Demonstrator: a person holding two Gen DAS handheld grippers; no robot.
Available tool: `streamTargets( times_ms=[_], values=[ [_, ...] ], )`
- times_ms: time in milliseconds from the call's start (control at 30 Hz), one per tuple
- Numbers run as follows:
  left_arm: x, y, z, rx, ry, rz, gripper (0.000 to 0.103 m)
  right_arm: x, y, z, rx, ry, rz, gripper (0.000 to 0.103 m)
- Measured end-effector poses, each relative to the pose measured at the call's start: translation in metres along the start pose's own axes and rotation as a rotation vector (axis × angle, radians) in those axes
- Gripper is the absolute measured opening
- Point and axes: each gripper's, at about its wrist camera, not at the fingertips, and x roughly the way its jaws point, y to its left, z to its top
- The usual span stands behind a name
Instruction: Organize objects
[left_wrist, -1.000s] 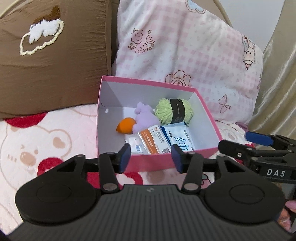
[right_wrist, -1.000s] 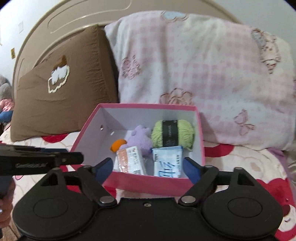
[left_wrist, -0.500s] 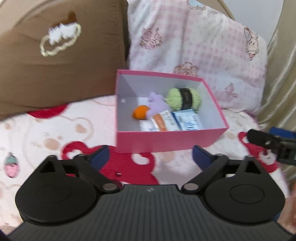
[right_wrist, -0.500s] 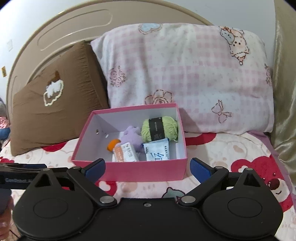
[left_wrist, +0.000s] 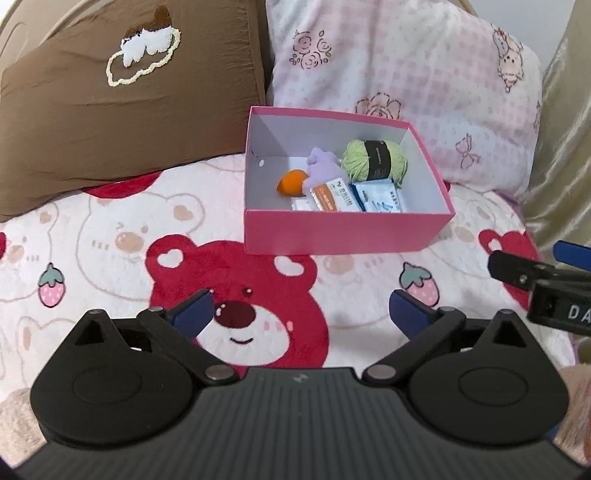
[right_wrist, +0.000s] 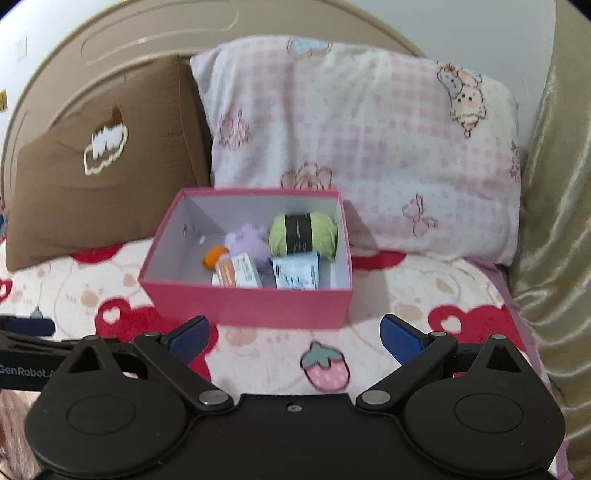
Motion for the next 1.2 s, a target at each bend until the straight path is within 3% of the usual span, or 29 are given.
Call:
streamTargets(
  times_ms=[433, 767, 900, 1200],
  values=[
    [-0.020, 0.015, -0.010, -0.014, 0.054, 0.024, 0.103, -0.020, -0.018, -0.015, 0.115, 0.074, -0.018, 0.100],
    [-0.027, 0.007, -0.024, 0.028, 0.098, 0.013, 0.103, -0.038, -0.010, -0.027, 0.070, 0.078, -0.013, 0.100],
    [-0.034, 0.006, -0.026, 0.026, 0.106, -0.024, 0.103, -0.042, -0.007, -0.030, 0.054, 0.085, -0.020, 0.100],
    [-0.032, 0.003, -0.030, 0.073, 0.120, -0.010, 0.103, -0.043, -0.003, -0.039, 0.060, 0.105, -0.025, 0.100]
  ],
)
